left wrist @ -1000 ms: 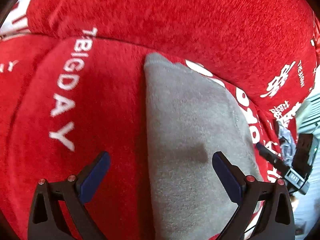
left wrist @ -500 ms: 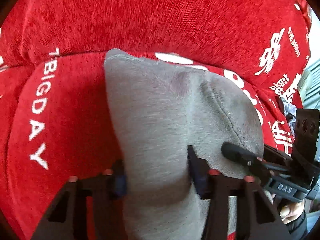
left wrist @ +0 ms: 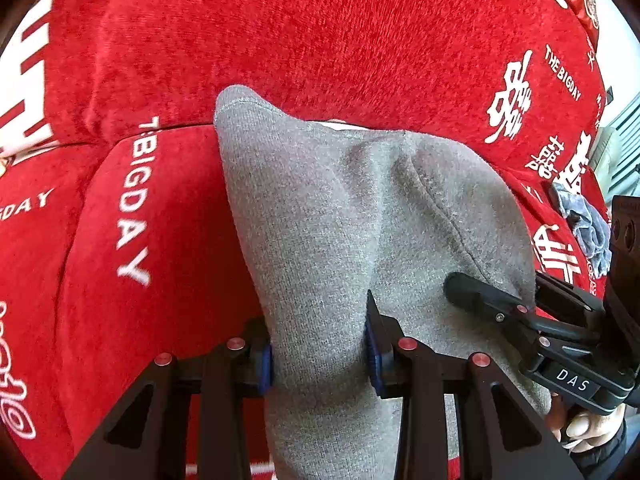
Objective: Fold small clothes
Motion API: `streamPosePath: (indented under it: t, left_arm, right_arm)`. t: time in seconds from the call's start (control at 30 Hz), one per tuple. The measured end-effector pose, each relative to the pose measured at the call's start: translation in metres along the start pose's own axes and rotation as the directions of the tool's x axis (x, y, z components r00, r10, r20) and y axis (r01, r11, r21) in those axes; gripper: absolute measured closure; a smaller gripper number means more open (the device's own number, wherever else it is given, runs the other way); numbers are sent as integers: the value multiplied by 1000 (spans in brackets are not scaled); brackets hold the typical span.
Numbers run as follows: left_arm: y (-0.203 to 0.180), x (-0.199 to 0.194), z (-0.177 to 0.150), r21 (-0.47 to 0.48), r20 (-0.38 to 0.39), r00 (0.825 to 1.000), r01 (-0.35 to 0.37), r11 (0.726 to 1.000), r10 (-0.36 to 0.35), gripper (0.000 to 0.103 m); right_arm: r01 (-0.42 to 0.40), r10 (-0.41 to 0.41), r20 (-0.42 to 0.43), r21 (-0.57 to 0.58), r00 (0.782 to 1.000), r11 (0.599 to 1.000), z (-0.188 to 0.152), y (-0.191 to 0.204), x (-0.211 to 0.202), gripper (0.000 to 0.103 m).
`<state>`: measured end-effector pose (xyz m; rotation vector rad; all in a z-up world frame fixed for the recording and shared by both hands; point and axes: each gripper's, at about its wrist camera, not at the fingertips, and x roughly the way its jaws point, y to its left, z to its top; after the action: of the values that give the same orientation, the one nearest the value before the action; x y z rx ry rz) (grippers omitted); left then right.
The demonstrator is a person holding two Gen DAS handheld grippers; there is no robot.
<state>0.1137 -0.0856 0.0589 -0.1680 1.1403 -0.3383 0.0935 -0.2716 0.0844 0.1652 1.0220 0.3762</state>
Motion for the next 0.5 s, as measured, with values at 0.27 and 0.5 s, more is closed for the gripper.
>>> streamPosePath:
  t: [0.27, 0.5]
  left_arm:
    - [12, -38, -47, -6, 23, 1000, -6, 1000, 6, 66]
    - [26, -57, -87, -21, 33, 999, -16, 1000, 17, 66]
  right_arm:
    - [-14, 15, 15, -35, 1000, 999, -34, 40, -22, 61]
    - [-31, 32, 6, -62, 999, 998, -64, 67, -27, 61]
